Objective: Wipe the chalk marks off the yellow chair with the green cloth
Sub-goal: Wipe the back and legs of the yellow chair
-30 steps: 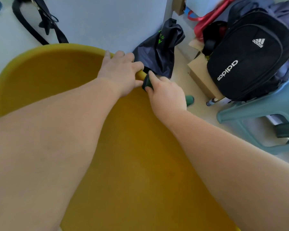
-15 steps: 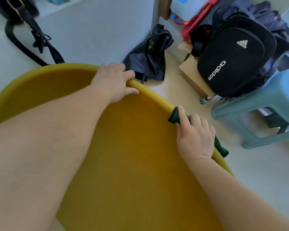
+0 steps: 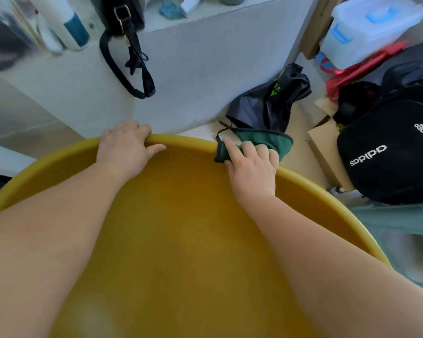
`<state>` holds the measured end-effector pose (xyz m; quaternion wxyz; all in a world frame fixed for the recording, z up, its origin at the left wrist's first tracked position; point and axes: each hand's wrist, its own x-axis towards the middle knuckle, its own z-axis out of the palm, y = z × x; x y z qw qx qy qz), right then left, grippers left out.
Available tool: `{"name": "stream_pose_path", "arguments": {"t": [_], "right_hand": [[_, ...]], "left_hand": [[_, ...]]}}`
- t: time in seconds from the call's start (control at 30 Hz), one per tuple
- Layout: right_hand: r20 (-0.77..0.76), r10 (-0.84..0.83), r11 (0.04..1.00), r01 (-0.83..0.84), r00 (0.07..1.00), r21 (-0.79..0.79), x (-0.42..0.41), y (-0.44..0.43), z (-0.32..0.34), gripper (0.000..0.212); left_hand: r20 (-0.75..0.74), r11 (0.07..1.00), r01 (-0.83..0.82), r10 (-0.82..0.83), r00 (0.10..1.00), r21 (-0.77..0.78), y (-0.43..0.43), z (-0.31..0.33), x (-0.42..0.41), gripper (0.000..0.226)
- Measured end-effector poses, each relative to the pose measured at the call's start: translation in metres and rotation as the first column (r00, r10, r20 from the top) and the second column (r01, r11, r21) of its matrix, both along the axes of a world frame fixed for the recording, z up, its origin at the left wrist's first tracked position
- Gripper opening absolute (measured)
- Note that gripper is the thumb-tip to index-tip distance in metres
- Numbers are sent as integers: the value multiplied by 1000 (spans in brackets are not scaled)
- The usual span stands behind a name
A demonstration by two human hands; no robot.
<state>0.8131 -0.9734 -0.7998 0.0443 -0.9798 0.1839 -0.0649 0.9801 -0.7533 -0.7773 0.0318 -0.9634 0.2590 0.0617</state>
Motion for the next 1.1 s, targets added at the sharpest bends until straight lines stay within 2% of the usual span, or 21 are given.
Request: {"name": "stream_pose_path", "arguments": {"t": [0.27,0.43,0.53,0.67,0.8,0.9,1.03,1.1], "right_hand": [[66,82,995,-78,994,-61,87,40,-13,49],[-1,217,974,-216,976,-67,185,74,-4,40],[-62,305,944,-310,950,-112,240,87,4,39],[-23,253,964,-254,967,-84,292,100,3,37],[54,144,988,-146,988,44,313,117,-11,45],[80,200,979,-203,977,34,311,111,-15,47],[44,276,961,-276,960,13,312,98,-12,50],[29,285,959,-285,958,-3,314,98,-6,50]], "left_hand": [[53,998,12,-8,999,-69,60,-9,55,49],[69,999,-25,28,997,-47,117,-7,112,55],[28,997,-67,68,997,-36,138,0,145,55],[-4,995,-94,94,996,-37,140,12,194,53],[22,989,-137,138,990,-55,141,7,220,52],[34,988,-146,148,988,-59,143,0,221,53],[-15,976,-192,191,981,-107,139,-1,217,43],[-24,969,-235,234,972,-80,131,5,210,40]]}}
